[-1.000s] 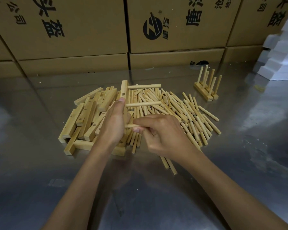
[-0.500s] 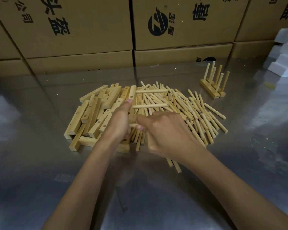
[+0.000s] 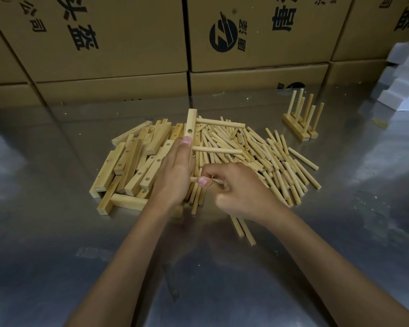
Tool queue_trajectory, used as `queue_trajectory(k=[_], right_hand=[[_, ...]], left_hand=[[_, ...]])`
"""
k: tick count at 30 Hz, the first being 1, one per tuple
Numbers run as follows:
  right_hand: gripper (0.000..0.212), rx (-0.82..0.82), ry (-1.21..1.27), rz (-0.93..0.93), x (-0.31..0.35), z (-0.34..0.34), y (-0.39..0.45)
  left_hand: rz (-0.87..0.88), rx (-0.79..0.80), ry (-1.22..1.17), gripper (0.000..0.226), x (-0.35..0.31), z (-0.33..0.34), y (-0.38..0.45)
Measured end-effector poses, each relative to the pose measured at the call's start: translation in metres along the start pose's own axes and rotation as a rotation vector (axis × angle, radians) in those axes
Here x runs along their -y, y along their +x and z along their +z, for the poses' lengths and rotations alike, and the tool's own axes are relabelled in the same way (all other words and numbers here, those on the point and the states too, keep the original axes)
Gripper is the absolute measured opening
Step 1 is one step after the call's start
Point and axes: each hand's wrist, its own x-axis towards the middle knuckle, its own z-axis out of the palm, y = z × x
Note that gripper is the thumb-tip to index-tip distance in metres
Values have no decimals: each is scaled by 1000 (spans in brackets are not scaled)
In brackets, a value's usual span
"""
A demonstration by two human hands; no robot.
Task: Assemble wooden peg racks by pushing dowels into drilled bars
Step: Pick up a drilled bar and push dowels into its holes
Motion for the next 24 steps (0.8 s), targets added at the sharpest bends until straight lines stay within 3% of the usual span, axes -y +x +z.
queue_trajectory(k=[4,10,14,17,24], right_hand=[[12,-14,160,77,-4,-13,5],[9,69,575,232,-20,-38,5],[27,34,930,334,-27,-37,9],[40,19,794,365,-23,-24,10],[8,-257,527,248,-22,-20,13]], left_hand=[[-70,-22,-74,61,-2,4,2],[-30,35,-81,59,-3,8,-1],[-47,3,-168,53,-1,2,3],[-102,-33,-287,47,-1,1,5],[-48,50,-278,30,2,7,7]])
